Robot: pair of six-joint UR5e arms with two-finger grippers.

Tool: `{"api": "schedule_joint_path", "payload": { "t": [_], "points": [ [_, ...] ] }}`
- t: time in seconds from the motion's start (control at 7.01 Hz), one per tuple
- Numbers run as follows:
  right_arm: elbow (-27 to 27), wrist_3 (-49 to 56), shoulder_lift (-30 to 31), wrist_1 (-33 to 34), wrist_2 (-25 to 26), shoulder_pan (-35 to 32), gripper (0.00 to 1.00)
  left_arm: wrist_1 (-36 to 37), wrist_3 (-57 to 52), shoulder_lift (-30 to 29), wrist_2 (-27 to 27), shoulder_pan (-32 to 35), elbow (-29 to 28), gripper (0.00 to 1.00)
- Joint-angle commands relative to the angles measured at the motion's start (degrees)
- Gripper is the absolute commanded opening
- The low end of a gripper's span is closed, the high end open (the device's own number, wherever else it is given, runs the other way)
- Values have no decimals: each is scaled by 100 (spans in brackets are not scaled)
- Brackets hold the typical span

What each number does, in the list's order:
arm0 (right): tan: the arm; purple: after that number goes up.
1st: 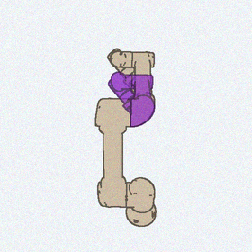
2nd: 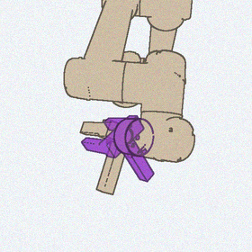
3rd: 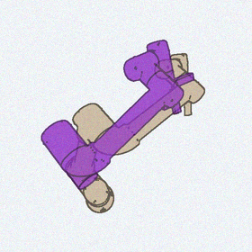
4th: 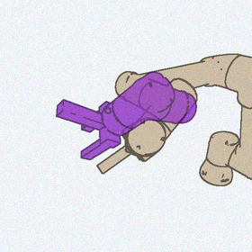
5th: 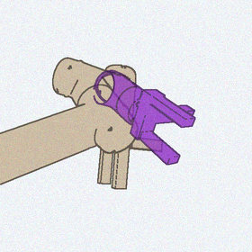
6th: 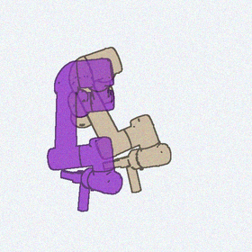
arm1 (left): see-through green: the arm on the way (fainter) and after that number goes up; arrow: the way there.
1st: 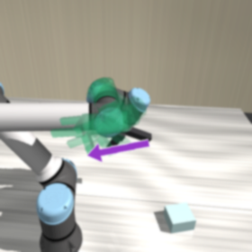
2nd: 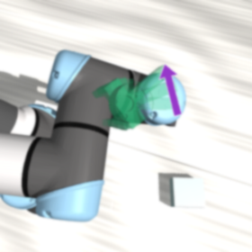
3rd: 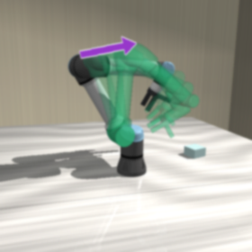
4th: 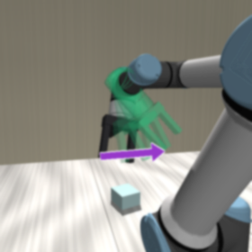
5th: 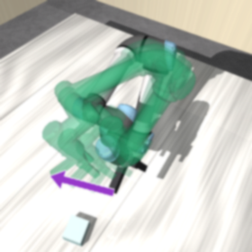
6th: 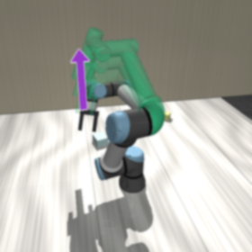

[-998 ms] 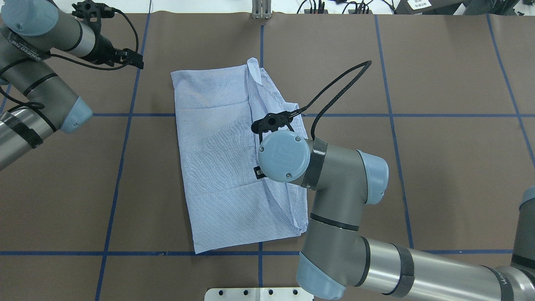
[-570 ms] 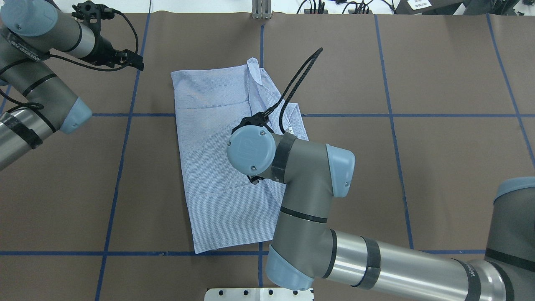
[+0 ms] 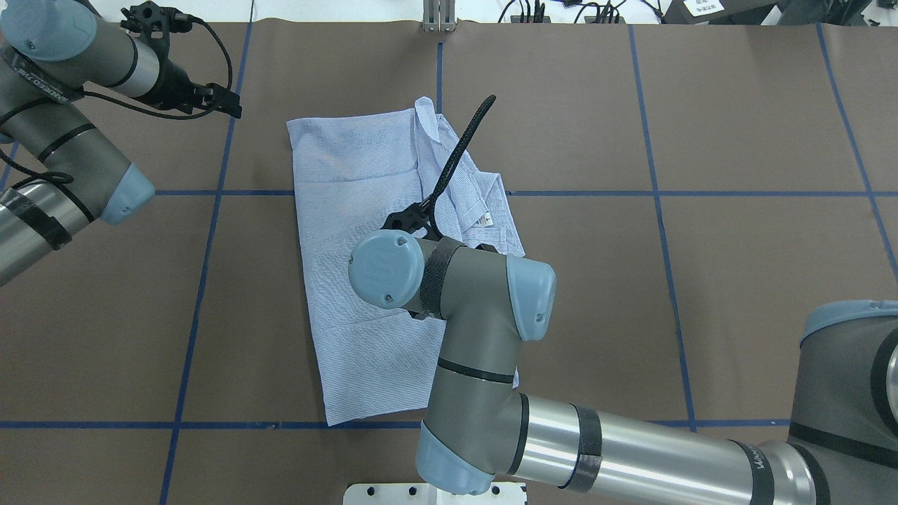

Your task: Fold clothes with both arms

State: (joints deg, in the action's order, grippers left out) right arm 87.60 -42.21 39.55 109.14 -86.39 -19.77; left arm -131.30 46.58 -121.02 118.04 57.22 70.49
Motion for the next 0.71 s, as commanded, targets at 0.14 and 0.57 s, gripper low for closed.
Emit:
{"api": "schedule_joint_path", "payload": {
  "t": [0.14, 0.57],
  "points": [
    [-59, 2, 35, 54, 25, 70, 100, -1, 0, 0, 0, 0, 0, 100],
    [-50, 11, 53, 266, 148, 88, 100, -1, 9, 0, 0, -9, 0, 100]
  ]
}}
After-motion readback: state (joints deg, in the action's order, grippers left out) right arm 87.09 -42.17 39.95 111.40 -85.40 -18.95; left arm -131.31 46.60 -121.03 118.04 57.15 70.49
